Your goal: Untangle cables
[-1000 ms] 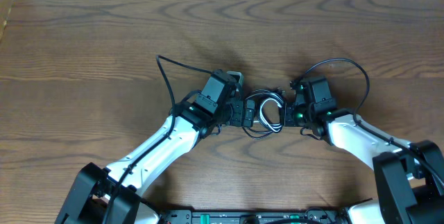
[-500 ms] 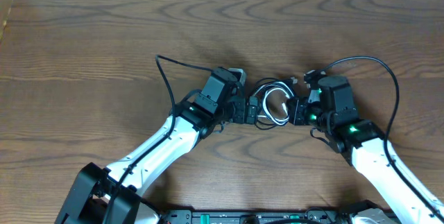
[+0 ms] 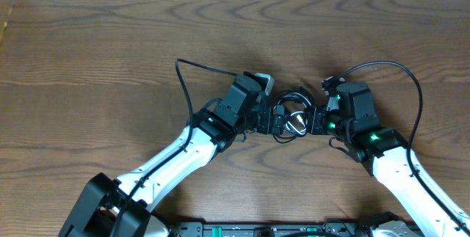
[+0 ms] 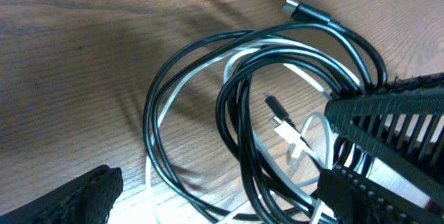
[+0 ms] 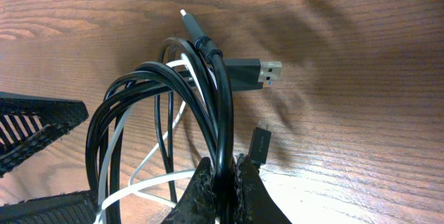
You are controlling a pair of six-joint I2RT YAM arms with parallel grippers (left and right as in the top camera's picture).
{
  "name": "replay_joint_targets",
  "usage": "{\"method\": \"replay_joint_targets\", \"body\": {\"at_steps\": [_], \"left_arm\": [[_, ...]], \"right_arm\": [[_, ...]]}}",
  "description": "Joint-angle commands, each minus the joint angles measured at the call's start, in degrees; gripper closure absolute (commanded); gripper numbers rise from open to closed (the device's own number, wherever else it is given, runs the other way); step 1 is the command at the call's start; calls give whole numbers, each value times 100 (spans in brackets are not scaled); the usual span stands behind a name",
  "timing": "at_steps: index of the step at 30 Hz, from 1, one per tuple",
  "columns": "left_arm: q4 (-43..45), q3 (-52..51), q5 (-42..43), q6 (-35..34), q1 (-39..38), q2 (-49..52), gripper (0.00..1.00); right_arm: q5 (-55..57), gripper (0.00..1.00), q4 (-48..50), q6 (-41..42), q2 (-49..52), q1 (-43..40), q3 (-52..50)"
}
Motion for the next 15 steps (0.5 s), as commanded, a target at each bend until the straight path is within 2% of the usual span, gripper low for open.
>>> {"method": "replay_joint_targets", "body": {"at_steps": [1, 15], "left_arm": [[66, 52, 129, -136, -39, 28, 4], [249, 52, 57, -221, -149, 212, 3]], "right_arm": [[-247, 99, 37, 122, -52, 50, 76], [-1005, 99, 424, 175, -81, 55, 76]]}}
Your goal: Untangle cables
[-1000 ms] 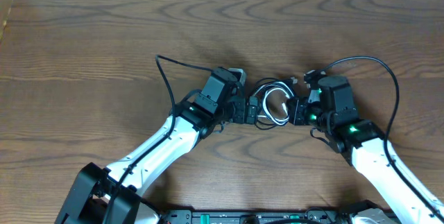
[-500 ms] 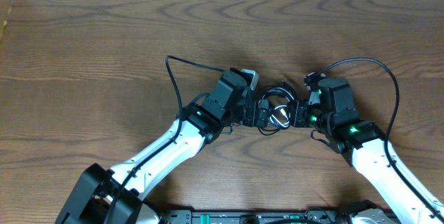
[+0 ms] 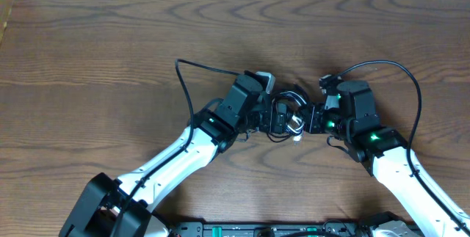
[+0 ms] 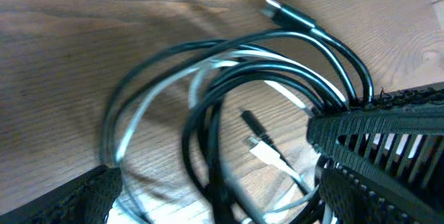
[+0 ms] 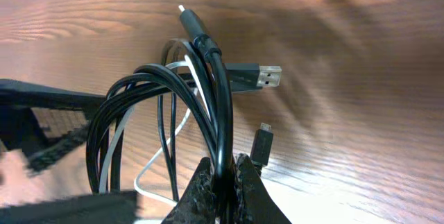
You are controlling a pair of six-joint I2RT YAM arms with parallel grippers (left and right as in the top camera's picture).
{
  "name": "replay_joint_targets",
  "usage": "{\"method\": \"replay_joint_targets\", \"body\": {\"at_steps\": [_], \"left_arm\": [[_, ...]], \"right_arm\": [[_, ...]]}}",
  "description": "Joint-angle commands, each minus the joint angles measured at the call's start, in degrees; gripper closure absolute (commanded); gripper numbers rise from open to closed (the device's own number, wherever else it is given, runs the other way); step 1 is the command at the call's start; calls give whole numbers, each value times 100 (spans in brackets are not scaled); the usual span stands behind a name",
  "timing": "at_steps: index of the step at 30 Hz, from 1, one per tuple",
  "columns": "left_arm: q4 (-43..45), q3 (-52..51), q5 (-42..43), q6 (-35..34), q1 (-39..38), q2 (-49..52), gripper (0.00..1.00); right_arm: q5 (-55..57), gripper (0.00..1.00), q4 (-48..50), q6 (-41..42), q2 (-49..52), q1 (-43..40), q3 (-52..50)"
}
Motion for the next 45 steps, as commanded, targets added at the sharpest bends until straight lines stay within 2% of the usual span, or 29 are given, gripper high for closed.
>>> {"method": "replay_joint_targets", "body": {"at_steps": [1, 7, 15, 24, 26, 31, 45], "left_arm": [[48, 52, -26, -11, -114, 249, 3], [101, 52, -149, -13, -118, 638, 4], [105, 52, -149, -9, -118, 737, 19], [-114, 52, -151, 39, -118, 739, 19], [-356, 52, -343, 125, -118, 739, 19], [-1233, 52, -1447, 199, -116, 739, 19], [-1504, 52, -2103, 234, -101, 739, 19]], "right_arm": [[-551, 99, 149, 107, -103, 55, 76], [-551, 99, 142, 127, -337, 50, 76], [-149, 99, 83, 122, -474, 44, 76], [20, 99, 31, 251, -557, -61, 76], [20, 99, 13, 251, -673, -175, 76], [17, 99, -153, 249, -1084, -496, 76], [17, 99, -750, 181, -1722, -1204, 76]]}}
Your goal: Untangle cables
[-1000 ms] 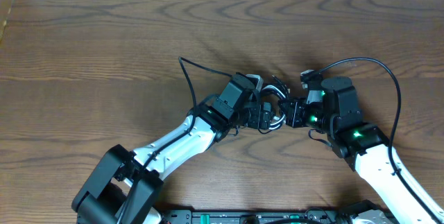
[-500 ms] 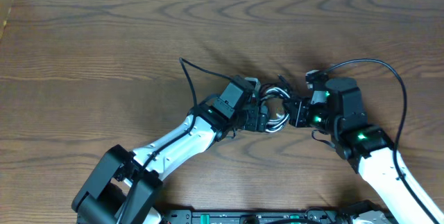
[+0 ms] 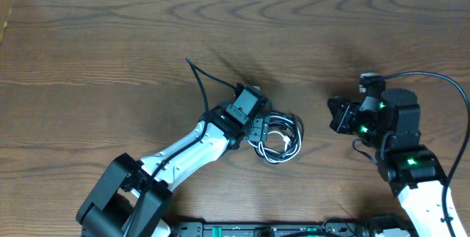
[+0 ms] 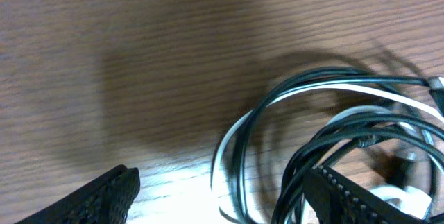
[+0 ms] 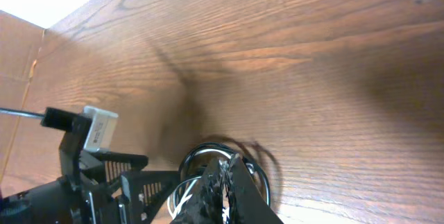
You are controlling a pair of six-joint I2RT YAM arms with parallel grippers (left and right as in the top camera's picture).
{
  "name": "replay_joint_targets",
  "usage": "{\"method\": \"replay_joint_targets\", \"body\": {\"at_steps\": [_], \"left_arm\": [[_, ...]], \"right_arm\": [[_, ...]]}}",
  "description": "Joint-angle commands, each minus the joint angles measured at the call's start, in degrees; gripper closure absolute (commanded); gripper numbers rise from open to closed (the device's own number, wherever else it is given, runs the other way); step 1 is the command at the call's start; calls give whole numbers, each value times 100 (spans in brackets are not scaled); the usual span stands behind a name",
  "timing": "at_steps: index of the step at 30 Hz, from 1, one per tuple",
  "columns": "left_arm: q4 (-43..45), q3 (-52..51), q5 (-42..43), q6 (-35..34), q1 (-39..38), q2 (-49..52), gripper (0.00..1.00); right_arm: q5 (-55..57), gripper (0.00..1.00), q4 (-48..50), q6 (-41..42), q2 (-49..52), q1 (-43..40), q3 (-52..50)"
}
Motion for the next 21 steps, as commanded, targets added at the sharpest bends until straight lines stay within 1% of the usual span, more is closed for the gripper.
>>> {"method": "replay_joint_targets", "body": {"at_steps": [1, 8, 13, 16, 19, 21], "left_arm": [[-63, -55, -304, 79, 26, 72, 19], [52, -55, -186, 72, 26, 72, 19], [249, -55, 688, 74, 17, 72, 19], [463, -55, 1158, 83, -48, 72, 18], [531, -55, 1602, 289, -164, 72, 18], [494, -55, 1718, 409, -271, 72, 18]], "right_arm": [[87, 99, -52, -9, -96, -144, 103], [212, 99, -487, -2, -39, -149, 103], [461, 99, -868, -2, 181, -144, 101], [544, 99, -901, 0, 380, -144, 101], [546, 99, -861, -2, 525, -144, 101], [544, 99, -859, -2, 590, -144, 101]]}}
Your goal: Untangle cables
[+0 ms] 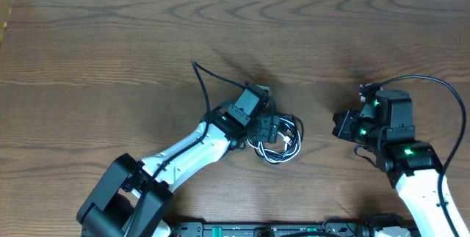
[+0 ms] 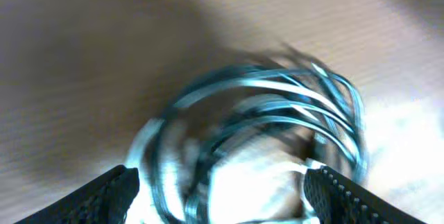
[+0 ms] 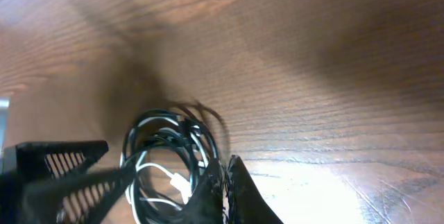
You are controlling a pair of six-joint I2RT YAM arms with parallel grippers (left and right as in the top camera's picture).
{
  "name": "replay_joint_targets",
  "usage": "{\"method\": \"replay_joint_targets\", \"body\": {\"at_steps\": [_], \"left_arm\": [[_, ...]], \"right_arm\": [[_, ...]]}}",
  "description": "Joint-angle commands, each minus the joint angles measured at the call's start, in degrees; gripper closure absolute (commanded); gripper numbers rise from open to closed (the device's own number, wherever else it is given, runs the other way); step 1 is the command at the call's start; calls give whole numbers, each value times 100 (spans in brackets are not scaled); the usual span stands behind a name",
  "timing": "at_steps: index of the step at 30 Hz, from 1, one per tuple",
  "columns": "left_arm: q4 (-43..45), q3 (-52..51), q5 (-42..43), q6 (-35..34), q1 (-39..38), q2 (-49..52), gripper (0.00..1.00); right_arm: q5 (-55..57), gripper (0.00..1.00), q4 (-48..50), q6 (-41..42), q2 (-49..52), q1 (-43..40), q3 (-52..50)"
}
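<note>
A coiled bundle of black and white cables (image 1: 283,140) lies on the wooden table just below centre. My left gripper (image 1: 268,129) is at its left side, open. In the blurred left wrist view the cable bundle (image 2: 257,106) lies ahead of and partly between the spread fingers of the left gripper (image 2: 222,200). My right gripper (image 1: 339,125) hangs to the right of the bundle, apart from it, shut with nothing in it. In the right wrist view the right gripper (image 3: 225,182) shows closed tips, with the cable bundle (image 3: 166,158) behind them.
The brown table (image 1: 110,46) stretches all round. The left arm's own black lead (image 1: 200,79) sticks up behind its wrist, and the right arm's lead (image 1: 433,83) arcs over its wrist. The left gripper's ribbed finger (image 3: 55,158) shows beside the bundle.
The left gripper has shifted onto the bundle, so the cables now lie between its fingers, and its view is blurred. The right gripper sits slightly lower and right, still shut and empty.
At first both grippers met at the bundle mid-table, the right shut on black cable strands, the left open around the coil. That held half a second later. Then the right had let go and stood off to the right, and the bundle lay lower by the left gripper.
</note>
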Motion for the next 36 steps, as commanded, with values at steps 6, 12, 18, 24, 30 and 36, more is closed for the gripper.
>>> {"method": "replay_joint_targets", "body": {"at_steps": [6, 12, 18, 24, 30, 36], "left_arm": [[-385, -48, 345, 407, -409, 70, 18], [-815, -46, -466, 409, -468, 70, 18], [-935, -48, -1279, 409, -468, 72, 18], [-811, -48, -1585, 457, -468, 258, 18], [-214, -46, -1506, 490, -468, 748, 19], [44, -46, -1467, 466, -468, 767, 43]], "right_arm": [[146, 99, 81, -2, 120, -24, 94], [144, 99, 140, -2, 120, -24, 94], [142, 99, 140, -2, 120, -24, 94], [111, 99, 140, 0, 120, -24, 94], [87, 99, 138, 0, 116, -24, 94], [81, 98, 144, -2, 116, -24, 94]]}}
